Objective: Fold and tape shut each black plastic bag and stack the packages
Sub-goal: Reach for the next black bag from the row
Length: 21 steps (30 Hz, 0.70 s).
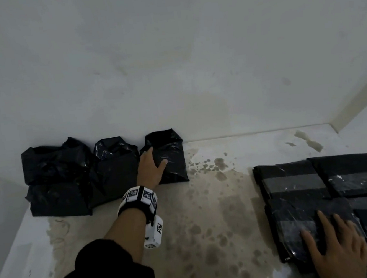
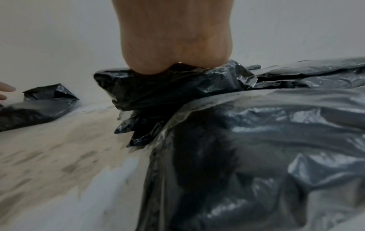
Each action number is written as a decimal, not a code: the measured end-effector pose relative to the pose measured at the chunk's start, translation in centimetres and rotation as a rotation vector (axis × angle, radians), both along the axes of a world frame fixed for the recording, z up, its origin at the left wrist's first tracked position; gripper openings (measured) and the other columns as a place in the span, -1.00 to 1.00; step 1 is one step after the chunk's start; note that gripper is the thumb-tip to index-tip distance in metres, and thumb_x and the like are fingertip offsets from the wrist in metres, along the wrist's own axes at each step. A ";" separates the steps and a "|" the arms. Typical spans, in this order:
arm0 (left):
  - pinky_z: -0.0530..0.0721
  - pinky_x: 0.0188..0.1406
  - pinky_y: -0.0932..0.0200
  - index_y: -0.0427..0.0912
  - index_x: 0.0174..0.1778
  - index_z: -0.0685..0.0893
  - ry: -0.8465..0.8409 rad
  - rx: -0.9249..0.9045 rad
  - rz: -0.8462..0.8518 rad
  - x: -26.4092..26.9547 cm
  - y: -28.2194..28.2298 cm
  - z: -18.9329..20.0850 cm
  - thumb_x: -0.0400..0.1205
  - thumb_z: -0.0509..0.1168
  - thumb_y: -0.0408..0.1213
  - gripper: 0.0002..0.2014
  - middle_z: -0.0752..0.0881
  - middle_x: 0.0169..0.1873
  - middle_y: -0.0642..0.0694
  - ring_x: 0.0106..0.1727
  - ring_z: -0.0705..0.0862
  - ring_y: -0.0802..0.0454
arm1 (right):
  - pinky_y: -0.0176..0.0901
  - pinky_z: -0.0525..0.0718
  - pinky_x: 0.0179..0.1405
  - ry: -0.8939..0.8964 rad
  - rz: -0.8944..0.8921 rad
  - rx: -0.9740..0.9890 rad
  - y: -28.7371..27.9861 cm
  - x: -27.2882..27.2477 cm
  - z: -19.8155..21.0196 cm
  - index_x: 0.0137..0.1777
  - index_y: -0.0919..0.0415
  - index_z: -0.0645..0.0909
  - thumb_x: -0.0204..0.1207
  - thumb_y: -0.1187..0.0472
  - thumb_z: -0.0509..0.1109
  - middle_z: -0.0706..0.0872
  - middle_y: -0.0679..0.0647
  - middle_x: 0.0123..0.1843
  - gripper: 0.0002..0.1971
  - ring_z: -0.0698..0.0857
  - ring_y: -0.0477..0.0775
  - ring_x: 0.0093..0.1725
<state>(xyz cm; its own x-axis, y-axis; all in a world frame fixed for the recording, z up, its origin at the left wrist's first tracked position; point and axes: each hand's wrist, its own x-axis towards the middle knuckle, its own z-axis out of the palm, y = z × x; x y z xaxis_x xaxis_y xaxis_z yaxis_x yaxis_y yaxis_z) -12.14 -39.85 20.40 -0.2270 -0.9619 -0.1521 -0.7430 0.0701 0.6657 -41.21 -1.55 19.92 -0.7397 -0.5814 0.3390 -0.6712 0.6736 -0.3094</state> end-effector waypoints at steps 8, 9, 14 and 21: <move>0.12 0.70 -0.26 -0.22 0.74 0.14 -0.245 0.026 0.062 -1.4 -4.0 -3.1 0.50 0.48 0.26 0.05 0.15 0.69 -0.40 0.72 0.08 -0.38 | 0.49 0.36 0.49 0.075 0.072 0.013 -1.0 -0.7 -0.1 0.36 0.34 0.72 0.36 -0.25 0.21 0.62 0.49 0.41 -0.22 0.55 0.59 0.41; 0.18 0.67 -0.29 -0.22 0.71 0.19 -0.256 0.015 0.060 -1.4 -4.0 -3.0 0.46 0.49 0.28 0.05 0.21 0.65 -0.39 0.68 0.15 -0.41 | 0.49 0.35 0.50 0.062 0.066 0.014 -1.2 -0.6 -0.1 0.37 0.34 0.72 0.36 -0.25 0.20 0.61 0.49 0.41 -0.22 0.54 0.59 0.42; 0.45 0.46 -0.40 -0.15 0.62 0.31 -0.335 0.044 -0.018 -1.9 -3.1 -1.9 0.44 0.47 0.36 -0.03 0.22 0.58 -0.25 0.54 0.30 -0.46 | 0.45 0.32 0.54 0.049 0.059 0.008 -1.2 -0.2 -0.1 0.43 0.29 0.68 0.40 -0.26 0.19 0.59 0.44 0.46 -0.23 0.50 0.56 0.47; 0.55 0.28 -0.31 -0.13 0.48 0.47 -0.251 -0.075 -0.078 -2.1 1.9 -0.6 0.47 0.50 0.25 -0.22 0.36 0.45 -0.26 0.43 0.32 -0.36 | 0.42 0.23 0.60 0.023 -0.007 -0.026 -0.6 0.2 -0.6 0.51 0.18 0.63 0.49 -0.29 0.17 0.56 0.35 0.52 -0.27 0.47 0.48 0.55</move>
<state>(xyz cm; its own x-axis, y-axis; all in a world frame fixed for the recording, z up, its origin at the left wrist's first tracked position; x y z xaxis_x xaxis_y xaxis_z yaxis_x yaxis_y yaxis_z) -14.25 -37.96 19.76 -0.2653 -0.9537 -0.1416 -0.8746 0.1762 0.4517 -41.00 -2.18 19.30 -0.7356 -0.5670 0.3708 -0.6737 0.6699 -0.3120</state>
